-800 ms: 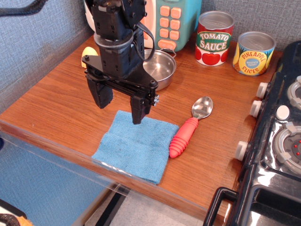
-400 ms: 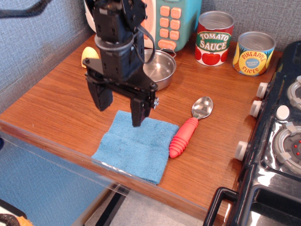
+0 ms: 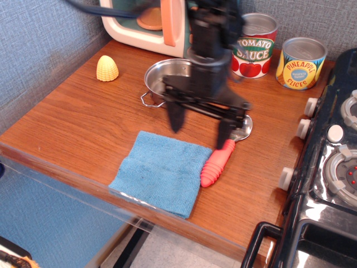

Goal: Move the scoop to the far left in front of the pepper

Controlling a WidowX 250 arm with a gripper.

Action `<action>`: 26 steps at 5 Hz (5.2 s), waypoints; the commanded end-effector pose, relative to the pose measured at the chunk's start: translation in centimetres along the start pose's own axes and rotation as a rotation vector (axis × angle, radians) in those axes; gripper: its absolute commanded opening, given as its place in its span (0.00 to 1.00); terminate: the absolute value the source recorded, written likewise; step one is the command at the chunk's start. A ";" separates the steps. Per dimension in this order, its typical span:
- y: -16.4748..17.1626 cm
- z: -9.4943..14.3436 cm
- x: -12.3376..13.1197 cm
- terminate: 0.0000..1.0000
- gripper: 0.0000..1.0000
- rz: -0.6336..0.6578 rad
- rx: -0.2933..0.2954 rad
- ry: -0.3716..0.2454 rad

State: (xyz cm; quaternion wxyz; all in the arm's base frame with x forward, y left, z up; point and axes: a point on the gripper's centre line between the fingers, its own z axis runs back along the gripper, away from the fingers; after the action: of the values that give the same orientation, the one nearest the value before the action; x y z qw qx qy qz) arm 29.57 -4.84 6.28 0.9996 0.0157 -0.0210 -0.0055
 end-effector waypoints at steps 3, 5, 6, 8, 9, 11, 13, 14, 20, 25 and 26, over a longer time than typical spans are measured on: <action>-2.0 -2.4 4.7 0.00 1.00 -0.016 0.018 -0.032; -1.4 -4.7 3.2 0.00 1.00 -0.072 0.082 -0.037; -1.4 -5.1 2.9 0.00 1.00 -0.081 0.077 -0.056; -1.3 -5.6 2.9 0.00 0.00 -0.091 0.057 -0.072; -1.4 -5.7 2.7 0.00 0.00 -0.103 0.046 -0.071; -3.0 0.2 6.1 0.00 0.00 -0.059 -0.128 -0.189; 2.4 5.3 4.7 0.00 0.00 -0.021 -0.160 -0.282; 7.2 5.8 2.6 0.00 0.00 -0.019 -0.089 -0.263; 23.4 -2.5 -0.1 0.00 0.00 -0.047 0.101 -0.097; 24.0 0.1 -0.5 0.00 1.00 -0.051 0.032 -0.142; 21.8 4.0 -1.2 0.00 1.00 -0.030 0.018 -0.151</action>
State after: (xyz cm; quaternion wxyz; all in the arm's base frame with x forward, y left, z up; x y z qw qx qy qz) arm 28.06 16.73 8.19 0.9976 0.0068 -0.0660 -0.0183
